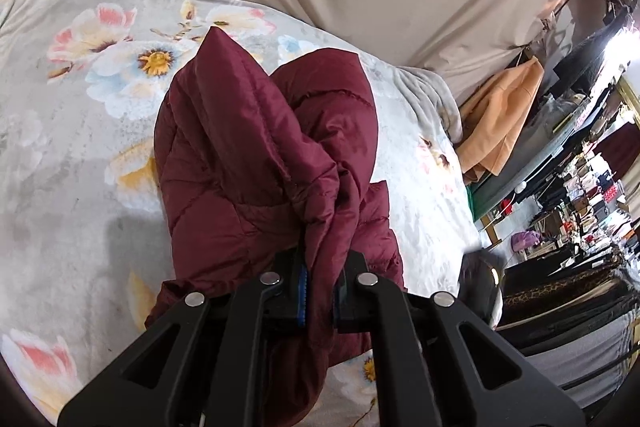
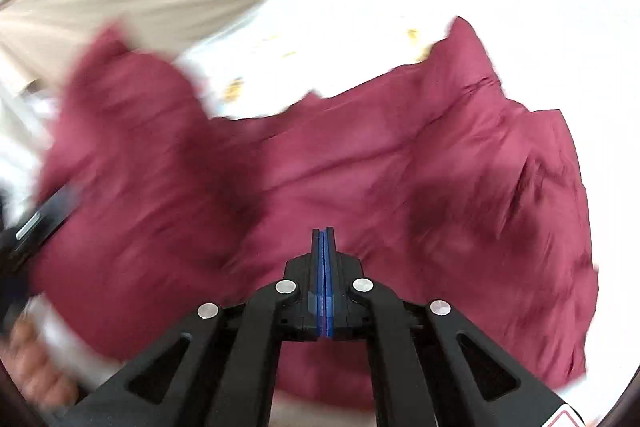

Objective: Fold large clothes

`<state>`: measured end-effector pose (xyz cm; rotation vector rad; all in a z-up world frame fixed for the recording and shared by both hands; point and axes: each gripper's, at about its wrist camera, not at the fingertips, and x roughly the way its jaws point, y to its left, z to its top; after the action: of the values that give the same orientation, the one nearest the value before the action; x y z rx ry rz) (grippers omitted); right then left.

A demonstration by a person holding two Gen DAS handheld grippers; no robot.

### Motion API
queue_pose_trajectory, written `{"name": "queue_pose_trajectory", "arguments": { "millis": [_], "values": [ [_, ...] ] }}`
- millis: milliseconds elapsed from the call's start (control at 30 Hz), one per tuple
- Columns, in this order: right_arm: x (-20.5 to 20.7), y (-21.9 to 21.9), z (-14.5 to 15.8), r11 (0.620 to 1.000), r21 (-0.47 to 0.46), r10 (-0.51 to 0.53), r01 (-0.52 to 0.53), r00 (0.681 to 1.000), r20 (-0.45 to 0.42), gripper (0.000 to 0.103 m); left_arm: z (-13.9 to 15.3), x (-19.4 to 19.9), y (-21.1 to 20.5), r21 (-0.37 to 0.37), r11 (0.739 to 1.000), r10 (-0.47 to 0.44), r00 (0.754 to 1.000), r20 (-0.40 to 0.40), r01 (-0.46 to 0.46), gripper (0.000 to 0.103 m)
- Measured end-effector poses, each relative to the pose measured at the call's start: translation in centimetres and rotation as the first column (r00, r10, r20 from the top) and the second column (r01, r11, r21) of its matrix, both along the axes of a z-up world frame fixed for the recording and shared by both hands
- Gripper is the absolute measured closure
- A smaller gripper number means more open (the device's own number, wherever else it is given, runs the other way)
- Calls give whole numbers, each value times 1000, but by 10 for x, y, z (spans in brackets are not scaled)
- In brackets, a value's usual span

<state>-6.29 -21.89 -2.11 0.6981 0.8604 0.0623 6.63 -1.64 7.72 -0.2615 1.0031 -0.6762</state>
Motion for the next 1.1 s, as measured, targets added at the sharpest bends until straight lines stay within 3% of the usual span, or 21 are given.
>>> {"name": "queue_pose_trajectory", "arguments": {
  "millis": [200,467,533,633,700,800,867,933,1067,1100],
  "values": [
    [0,82,-57,971,104,224,-214,970,-95,101,-3,-3,-22,8,1000,-26,999,-33,26,97],
    [4,77,-104,936,294,229,-191,968,-100,103,-41,-22,-97,89,985,-143,987,-74,149,97],
    [-13,61,-98,933,330,182,-140,978,-101,103,-49,-24,-117,106,978,-171,982,-80,179,97],
    [-63,14,-65,959,284,26,-17,999,-28,103,-57,-25,-137,129,970,-198,976,-86,208,97],
    [-108,-34,-44,965,206,-165,164,986,-14,103,-64,-27,-146,138,966,-208,973,-96,220,97],
    [-136,-79,-42,929,171,-326,327,945,-36,101,-73,-33,-162,164,955,-232,967,-104,246,97],
    [-132,-93,-54,925,144,-345,352,936,-73,101,-77,-37,-171,183,947,-248,963,-105,264,97],
    [-117,-92,-66,935,164,-303,315,948,-92,101,-81,-43,-180,202,938,-263,959,-108,280,97],
    [-66,-61,-80,954,188,-220,235,970,-100,101,-86,-51,-192,225,926,-285,953,-107,302,97],
    [-74,-58,-76,958,184,-207,221,974,-95,101,-87,-53,-195,234,922,-292,951,-103,308,97]
  ]
}}
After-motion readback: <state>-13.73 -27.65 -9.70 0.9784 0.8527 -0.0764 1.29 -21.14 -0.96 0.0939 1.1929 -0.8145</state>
